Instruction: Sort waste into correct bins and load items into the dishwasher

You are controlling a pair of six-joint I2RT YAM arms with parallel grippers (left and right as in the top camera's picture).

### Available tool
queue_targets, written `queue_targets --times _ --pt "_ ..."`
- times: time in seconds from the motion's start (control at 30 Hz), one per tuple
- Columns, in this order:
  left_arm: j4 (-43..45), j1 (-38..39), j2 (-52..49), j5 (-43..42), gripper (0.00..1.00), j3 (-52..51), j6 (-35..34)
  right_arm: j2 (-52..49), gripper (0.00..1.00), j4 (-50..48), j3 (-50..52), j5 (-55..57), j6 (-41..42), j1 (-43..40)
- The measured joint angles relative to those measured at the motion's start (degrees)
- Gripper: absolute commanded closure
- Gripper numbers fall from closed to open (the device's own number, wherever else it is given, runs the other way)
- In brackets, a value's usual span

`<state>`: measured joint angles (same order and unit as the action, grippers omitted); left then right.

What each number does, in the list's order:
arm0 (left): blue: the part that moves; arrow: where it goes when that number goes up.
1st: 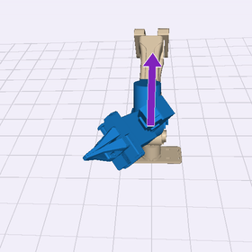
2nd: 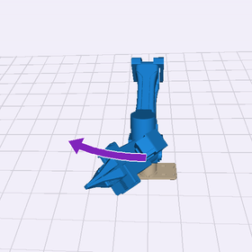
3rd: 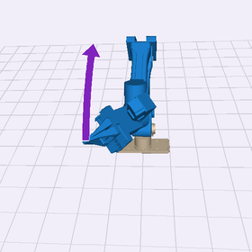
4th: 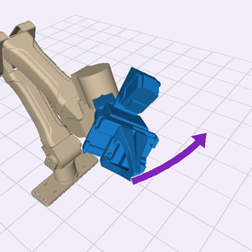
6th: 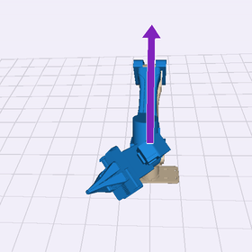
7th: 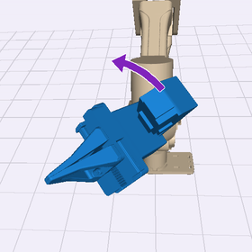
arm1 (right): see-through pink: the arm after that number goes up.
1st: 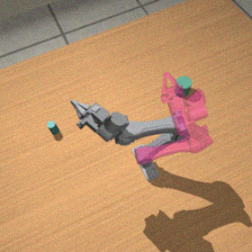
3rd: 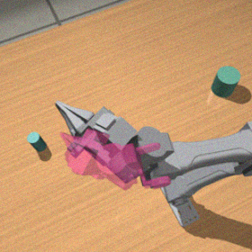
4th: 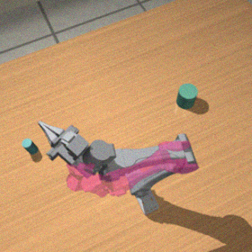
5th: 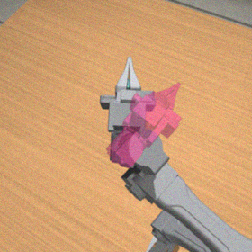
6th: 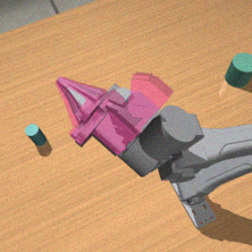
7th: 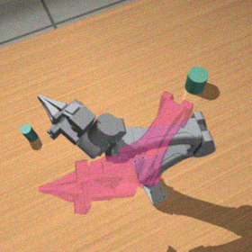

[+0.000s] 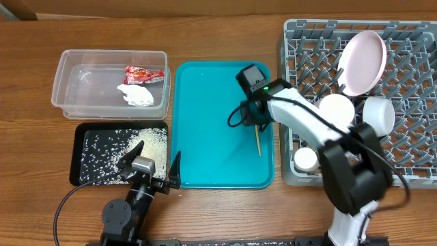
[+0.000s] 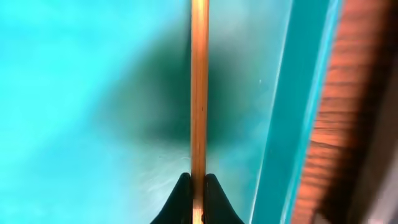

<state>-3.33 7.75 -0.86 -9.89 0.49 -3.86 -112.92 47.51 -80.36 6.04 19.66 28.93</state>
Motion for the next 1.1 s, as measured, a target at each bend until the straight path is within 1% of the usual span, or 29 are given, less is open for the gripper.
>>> queue_targets --times 0.13,0.27,0.4,0.53,0.57,0.6,0.67,0.7,0.73,0.93,1.03,1.1 --pt "0.0 0.0 0.0 0.0 0.0 0.0 0.0 9.66 0.96 -0.31 -0.13 1.2 -0.22 -0.63" --pt "0.0 0.0 0.0 0.0 0.0 0.0 0.0 17.42 0.96 -0.92 -1.05 3.56 -2.36 -4.22" --pt "-0.02 0.0 0.0 0.0 0.0 0.0 0.0 18.97 0.96 -2.51 -1.38 4.94 -6.38 -9.42" --pt "0.02 0.0 0.0 0.0 0.0 0.0 0.0 16.46 0.96 -4.61 -1.22 5.57 -9.9 -13.84" --pt "0.0 0.0 0.0 -0.02 0.0 0.0 0.0 15.91 0.9 -4.79 -1.22 5.66 -10.27 -14.27" --pt "0.0 0.0 0.0 0.0 0.0 0.0 0.0 15.13 0.78 -4.98 -1.22 5.84 -10.62 -14.73" --pt "0.0 0.0 0.0 0.0 0.0 0.0 0.0 13.16 0.67 -5.18 -1.2 6.1 -11.5 -15.52" --pt "0.0 0.0 0.0 -0.02 0.0 0.0 0.0 12.31 0.63 -5.11 -1.07 6.12 -11.89 -15.8" --pt "0.0 0.0 0.0 0.0 0.0 0.0 0.0 11.85 0.61 -4.79 -0.94 6.25 -12.44 -15.85" --pt "0.0 0.0 0.0 0.0 0.0 0.0 0.0 13.05 0.57 1.57 -2.19 6.05 -13.44 -14.82" --pt "0.0 0.0 0.0 0.0 0.0 0.0 0.0 17.25 0.54 4.72 -4.66 4.5 -13.55 -12.44" --pt "0.0 0.0 0.0 0.0 0.0 0.0 0.0 21.73 0.51 5.07 -6.19 2.97 -13.53 -10.19"
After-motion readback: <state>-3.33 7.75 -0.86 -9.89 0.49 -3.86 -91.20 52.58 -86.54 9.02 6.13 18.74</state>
